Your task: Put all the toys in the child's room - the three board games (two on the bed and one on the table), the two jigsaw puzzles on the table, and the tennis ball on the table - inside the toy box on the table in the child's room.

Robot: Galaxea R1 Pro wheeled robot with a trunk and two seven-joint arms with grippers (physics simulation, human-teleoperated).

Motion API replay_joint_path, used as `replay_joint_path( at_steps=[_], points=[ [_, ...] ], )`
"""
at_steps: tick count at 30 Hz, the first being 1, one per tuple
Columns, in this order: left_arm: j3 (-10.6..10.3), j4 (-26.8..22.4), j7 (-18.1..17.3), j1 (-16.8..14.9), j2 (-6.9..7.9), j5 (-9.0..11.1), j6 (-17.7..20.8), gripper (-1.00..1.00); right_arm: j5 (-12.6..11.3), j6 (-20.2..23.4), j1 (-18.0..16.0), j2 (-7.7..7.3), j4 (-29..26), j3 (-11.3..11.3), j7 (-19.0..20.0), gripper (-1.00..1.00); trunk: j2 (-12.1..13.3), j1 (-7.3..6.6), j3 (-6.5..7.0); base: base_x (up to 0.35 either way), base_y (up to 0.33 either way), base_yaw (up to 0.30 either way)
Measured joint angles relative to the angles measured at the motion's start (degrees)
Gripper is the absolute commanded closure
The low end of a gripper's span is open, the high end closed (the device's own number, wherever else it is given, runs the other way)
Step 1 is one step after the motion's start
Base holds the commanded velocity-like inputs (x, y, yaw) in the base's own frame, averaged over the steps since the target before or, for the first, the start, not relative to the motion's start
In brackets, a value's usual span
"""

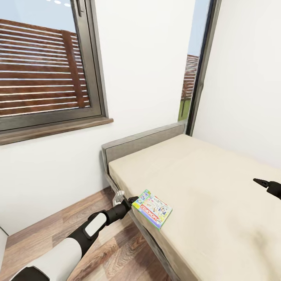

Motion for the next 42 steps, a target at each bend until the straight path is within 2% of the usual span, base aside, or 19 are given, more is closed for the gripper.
replay_joint_path(
  at_steps=[22, 42],
  points=[
    [0.1, 0.1, 0.0, 0.2, 0.26, 0.0, 0.0, -1.0, 0.0, 0.0, 0.0, 0.0, 0.0, 0.0, 0.0, -1.0, 0.0, 0.0, 0.0, 0.0, 0.0, -0.001],
    [0.1, 3.2, 0.2, 0.3, 0.23, 0.3, -0.5, -1.0, 0.0, 0.0, 0.0, 0.0, 0.0, 0.0, 0.0, -1.0, 0.0, 0.0, 0.0, 0.0, 0.0, 0.0]
  ],
)
